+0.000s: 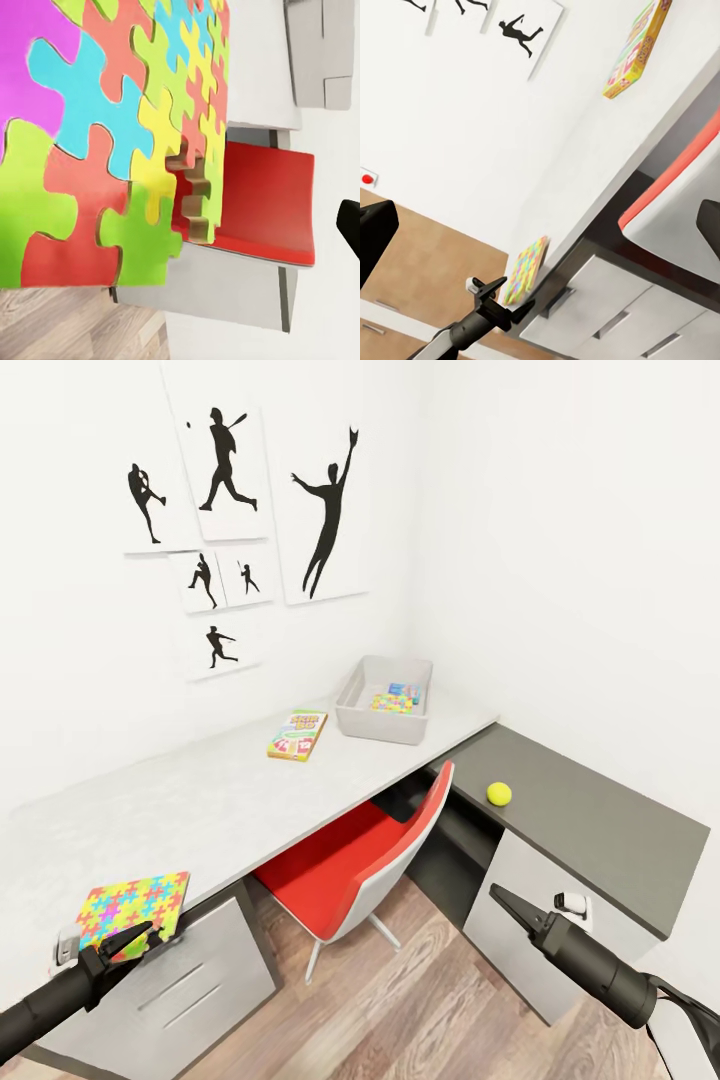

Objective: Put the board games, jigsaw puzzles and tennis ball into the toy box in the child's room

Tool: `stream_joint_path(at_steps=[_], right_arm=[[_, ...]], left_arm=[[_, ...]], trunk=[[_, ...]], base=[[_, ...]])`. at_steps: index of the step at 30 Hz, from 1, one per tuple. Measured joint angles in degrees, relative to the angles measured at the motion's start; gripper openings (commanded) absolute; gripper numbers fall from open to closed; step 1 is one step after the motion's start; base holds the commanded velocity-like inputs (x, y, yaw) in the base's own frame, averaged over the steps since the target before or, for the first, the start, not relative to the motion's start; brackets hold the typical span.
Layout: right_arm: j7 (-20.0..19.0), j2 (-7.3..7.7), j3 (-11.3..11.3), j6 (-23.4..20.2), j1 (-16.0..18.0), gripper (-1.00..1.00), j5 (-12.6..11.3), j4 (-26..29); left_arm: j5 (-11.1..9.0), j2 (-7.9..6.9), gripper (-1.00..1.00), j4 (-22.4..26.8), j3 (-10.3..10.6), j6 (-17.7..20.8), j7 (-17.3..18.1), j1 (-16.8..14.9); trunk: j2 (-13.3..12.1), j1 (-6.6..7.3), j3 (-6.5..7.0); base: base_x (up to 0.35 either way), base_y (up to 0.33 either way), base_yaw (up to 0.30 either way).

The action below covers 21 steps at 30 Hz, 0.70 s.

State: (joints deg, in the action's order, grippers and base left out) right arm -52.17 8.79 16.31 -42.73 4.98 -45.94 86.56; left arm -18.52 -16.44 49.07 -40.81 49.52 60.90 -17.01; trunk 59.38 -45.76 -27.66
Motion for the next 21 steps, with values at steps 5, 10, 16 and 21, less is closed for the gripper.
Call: stream_joint_path(at_steps=[5, 10, 16, 21], right_arm=[[0.0, 0.0, 0.0, 0.0, 0.0, 1.0, 0.0, 0.0], [0.01, 0.0, 0.0, 0.0, 0.0, 1.0, 0.01, 0.01], [0.01, 0.0, 0.06, 0.0, 0.0, 1.0, 0.0, 0.01], [0.01, 0.0, 0.05, 0.0, 0.0, 1.0, 0.0, 0.01]], left_arm=[[0.0, 0.0, 1.0, 0.0, 0.0, 0.0, 0.0, 0.0], [-0.01, 0.0, 1.0, -0.01, 0.0, 0.0, 0.0, 0.0], [-0.01, 0.0, -1.0, -0.01, 0.0, 0.0, 0.0, 0.0], [-0.72, 0.0, -1.0, 0.01, -0.07, 0.58, -0.04, 0.0]], trunk=[[0.0, 0.0, 0.0], [0.0, -0.01, 0.0], [0.0, -0.01, 0.0], [0.0, -0.01, 0.0]], base=[[0.075, 0.097, 0.0], [0.011, 0.014, 0.0], [0.002, 0.002, 0.0], [0.0, 0.0, 0.0]])
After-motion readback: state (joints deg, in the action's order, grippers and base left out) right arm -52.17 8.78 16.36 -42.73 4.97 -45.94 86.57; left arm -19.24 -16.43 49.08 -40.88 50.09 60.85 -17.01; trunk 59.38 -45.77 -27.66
